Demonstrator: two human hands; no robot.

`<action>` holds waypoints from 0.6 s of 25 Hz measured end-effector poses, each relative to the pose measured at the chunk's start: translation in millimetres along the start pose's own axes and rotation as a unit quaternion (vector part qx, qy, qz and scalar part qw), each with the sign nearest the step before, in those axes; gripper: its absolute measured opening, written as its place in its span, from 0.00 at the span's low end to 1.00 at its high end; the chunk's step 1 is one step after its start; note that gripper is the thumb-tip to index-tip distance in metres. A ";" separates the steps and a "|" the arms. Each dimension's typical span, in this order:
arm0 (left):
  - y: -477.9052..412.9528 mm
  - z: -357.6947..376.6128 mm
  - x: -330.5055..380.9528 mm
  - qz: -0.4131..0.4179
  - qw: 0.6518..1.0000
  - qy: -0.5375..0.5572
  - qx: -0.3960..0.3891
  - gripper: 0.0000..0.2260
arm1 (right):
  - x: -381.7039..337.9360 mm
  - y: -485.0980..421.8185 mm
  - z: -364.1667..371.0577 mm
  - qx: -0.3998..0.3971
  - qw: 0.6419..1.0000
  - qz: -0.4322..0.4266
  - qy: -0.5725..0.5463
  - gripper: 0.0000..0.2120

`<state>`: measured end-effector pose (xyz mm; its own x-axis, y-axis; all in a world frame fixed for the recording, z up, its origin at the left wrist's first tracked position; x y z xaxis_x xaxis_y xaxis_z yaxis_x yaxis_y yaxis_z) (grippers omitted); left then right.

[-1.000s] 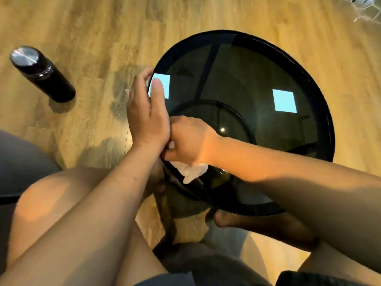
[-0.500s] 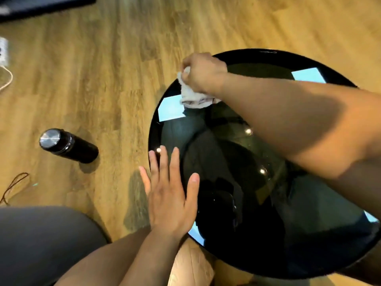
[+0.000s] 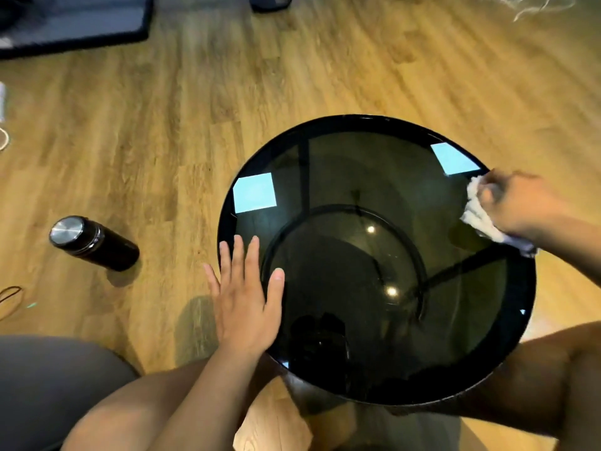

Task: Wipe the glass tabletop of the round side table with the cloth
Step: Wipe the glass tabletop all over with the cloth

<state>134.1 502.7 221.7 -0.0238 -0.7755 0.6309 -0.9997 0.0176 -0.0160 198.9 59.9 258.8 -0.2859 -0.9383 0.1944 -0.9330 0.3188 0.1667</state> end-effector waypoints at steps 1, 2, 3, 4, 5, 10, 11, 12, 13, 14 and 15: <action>-0.2 0.0 0.3 0.003 1.000 -0.007 0.005 0.30 | 4.1 25.7 1.0 -0.011 1.000 0.000 0.007 0.14; -0.3 -0.3 0.1 0.005 1.000 -0.013 0.010 0.30 | 5.6 52.3 1.9 -0.025 1.000 0.000 0.007 0.13; -0.6 -1.0 0.2 0.005 1.000 -0.018 0.014 0.30 | 3.8 79.9 3.5 -0.041 0.999 0.000 0.007 0.11; -0.9 -1.9 1.0 0.003 1.000 -0.021 0.015 0.31 | -1.0 107.3 4.2 -0.064 0.998 -0.004 0.009 0.10; -0.5 -1.9 2.0 0.000 1.000 -0.023 0.013 0.32 | -9.6 132.7 5.7 -0.091 0.996 -0.006 0.004 0.08; 19.7 -3.6 27.1 -0.010 0.999 0.029 0.022 0.33 | -68.5 221.4 14.6 -0.119 0.981 -0.005 -0.156 0.04; 24.8 -5.1 39.7 0.001 0.998 0.055 0.021 0.31 | -84.5 232.3 17.7 -0.133 0.971 -0.012 -0.196 0.05; 29.6 -6.7 53.1 0.014 0.996 0.086 0.011 0.29 | -101.4 239.2 20.7 -0.151 0.958 -0.020 -0.243 0.05; 34.7 -8.1 64.8 0.018 0.992 0.129 -0.006 0.27 | -120.7 244.1 23.8 -0.178 0.935 -0.031 -0.305 0.06; 40.3 -9.9 73.1 0.007 0.983 0.180 -0.024 0.26 | -141.1 248.1 23.8 -0.218 0.896 -0.038 -0.385 0.07; 47.4 -13.6 78.0 -0.010 0.974 0.226 -0.026 0.25 | -160.4 253.4 18.8 -0.265 0.837 -0.042 -0.477 0.09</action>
<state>84.9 451.7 280.6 0.0102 -0.4190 0.9079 -0.9984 0.0458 0.0323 4.2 288.6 251.6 -0.5035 -0.5602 -0.6578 -0.8034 0.0236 0.5949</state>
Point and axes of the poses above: each hand's wrist, its own y-axis away from the middle knuckle, its own z-axis out of the palm, x = y × z, the point moved 6 cm from there along -y, towards the middle knuckle, and after that the axes turned 14 degrees about y, right-handed, at the moved point
